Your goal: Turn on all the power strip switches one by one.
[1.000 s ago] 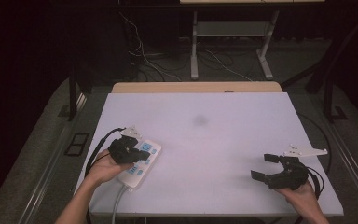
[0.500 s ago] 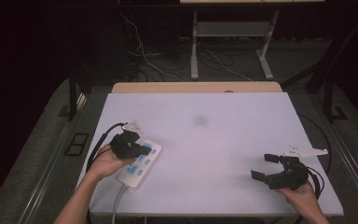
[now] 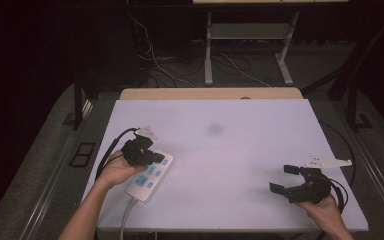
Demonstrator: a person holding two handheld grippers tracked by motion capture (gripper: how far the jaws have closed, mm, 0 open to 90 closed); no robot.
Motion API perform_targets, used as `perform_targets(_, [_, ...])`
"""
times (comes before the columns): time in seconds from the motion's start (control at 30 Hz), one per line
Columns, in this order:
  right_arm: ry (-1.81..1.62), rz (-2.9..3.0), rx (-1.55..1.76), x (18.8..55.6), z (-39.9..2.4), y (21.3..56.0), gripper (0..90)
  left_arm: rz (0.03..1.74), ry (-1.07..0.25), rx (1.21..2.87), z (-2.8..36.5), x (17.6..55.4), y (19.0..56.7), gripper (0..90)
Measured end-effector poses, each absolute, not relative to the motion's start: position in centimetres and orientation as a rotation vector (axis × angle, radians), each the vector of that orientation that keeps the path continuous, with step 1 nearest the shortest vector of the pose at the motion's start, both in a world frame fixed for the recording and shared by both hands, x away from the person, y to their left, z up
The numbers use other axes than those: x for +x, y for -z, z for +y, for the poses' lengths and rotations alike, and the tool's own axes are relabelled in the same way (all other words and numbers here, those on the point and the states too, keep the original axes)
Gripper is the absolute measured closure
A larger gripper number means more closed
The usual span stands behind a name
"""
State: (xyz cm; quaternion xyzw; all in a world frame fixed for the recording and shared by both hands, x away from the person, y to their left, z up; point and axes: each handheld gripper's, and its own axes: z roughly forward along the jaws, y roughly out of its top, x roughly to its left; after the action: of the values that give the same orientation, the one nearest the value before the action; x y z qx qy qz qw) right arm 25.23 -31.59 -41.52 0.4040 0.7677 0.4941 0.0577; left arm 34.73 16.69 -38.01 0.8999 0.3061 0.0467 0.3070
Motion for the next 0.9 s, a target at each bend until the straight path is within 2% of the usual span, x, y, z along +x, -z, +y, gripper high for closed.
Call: perform_targets(0.9, [-1.492,2.345,1.214,25.2,-31.5,41.6,0.8,0.829,-0.122,2.395,15.9,36.0,39.8,89.2])
